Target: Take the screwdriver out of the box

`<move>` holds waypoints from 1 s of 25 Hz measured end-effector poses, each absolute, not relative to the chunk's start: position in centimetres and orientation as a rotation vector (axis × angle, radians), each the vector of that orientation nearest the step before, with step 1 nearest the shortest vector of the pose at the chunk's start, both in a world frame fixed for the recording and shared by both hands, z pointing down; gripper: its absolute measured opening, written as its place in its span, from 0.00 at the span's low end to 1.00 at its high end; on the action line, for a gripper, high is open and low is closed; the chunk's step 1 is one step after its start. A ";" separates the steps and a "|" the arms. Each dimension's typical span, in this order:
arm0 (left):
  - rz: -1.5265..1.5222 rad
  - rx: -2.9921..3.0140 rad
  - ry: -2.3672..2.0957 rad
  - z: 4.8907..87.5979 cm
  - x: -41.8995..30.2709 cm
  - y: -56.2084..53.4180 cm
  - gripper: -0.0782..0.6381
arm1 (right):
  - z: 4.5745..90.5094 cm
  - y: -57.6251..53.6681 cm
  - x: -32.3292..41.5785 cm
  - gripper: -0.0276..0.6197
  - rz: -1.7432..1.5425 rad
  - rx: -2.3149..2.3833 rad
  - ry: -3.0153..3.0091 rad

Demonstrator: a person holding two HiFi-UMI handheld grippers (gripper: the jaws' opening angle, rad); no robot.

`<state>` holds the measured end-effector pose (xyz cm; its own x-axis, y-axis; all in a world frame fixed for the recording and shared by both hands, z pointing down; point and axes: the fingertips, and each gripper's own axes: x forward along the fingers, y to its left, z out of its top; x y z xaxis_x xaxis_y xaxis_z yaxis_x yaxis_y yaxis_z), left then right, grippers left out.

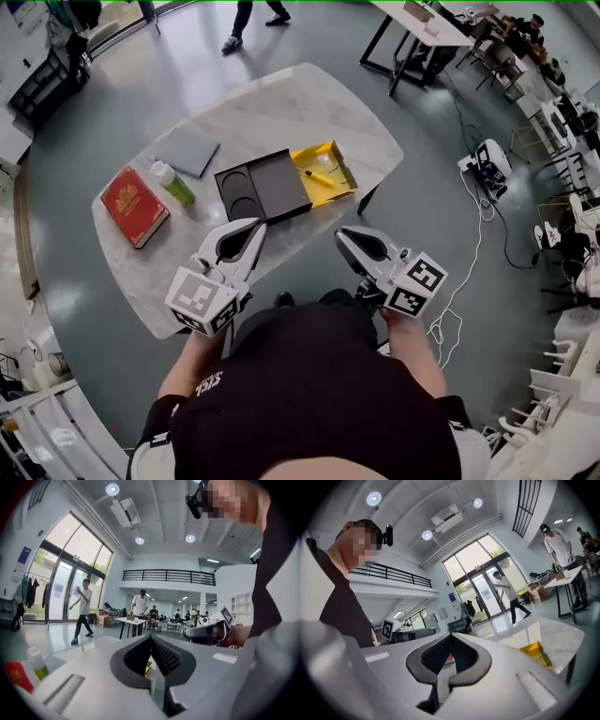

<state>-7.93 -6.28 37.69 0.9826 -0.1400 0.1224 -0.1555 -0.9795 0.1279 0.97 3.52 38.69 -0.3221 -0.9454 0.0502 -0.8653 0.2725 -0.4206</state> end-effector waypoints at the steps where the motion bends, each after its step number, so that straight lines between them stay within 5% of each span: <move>1: 0.174 2.983 -0.232 38.0 -7.8 -6.7 0.11 | 38.9 3.1 1.4 0.06 -0.569 -1.688 2.321; 25: 0.201 2.898 -0.639 37.5 8.5 -14.4 0.11 | 41.6 -8.3 18.7 0.06 -0.830 -1.323 2.508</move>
<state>8.54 -14.39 37.49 0.8993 -0.4045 0.1663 -0.4270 -0.8943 0.1336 18.73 -8.26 41.58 -0.5848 -0.8060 0.0914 -0.7015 0.4460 -0.5559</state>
